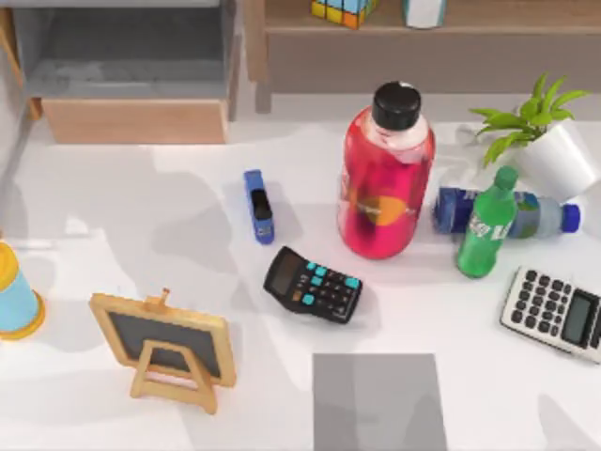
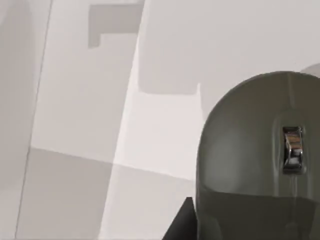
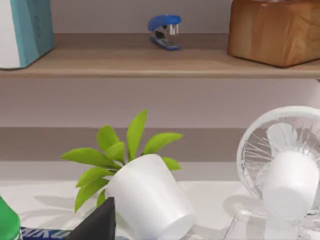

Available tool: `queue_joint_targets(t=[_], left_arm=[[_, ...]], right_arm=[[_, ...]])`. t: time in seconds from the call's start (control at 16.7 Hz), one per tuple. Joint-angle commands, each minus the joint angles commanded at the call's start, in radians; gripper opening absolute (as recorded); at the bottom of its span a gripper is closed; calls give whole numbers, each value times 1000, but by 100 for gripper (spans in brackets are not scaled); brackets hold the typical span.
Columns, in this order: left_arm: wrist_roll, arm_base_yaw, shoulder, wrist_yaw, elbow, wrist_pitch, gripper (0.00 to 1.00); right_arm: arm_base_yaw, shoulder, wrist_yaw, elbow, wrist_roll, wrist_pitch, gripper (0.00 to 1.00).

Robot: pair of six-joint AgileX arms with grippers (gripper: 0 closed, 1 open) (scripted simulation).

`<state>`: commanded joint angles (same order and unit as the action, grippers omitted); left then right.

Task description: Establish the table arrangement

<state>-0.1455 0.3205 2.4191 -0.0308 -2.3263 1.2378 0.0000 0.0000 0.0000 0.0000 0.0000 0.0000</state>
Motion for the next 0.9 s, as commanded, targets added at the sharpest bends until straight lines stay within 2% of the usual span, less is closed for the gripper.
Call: queue_joint_targets(t=[0.3, 0.9], left_arm=[[119, -115, -227, -17, 113, -45, 0], [405, -500, -462, -32, 357, -130, 0]], right_arm=[[0, 0, 0, 0, 0, 0, 100], [0, 0, 0, 0, 0, 0, 100]])
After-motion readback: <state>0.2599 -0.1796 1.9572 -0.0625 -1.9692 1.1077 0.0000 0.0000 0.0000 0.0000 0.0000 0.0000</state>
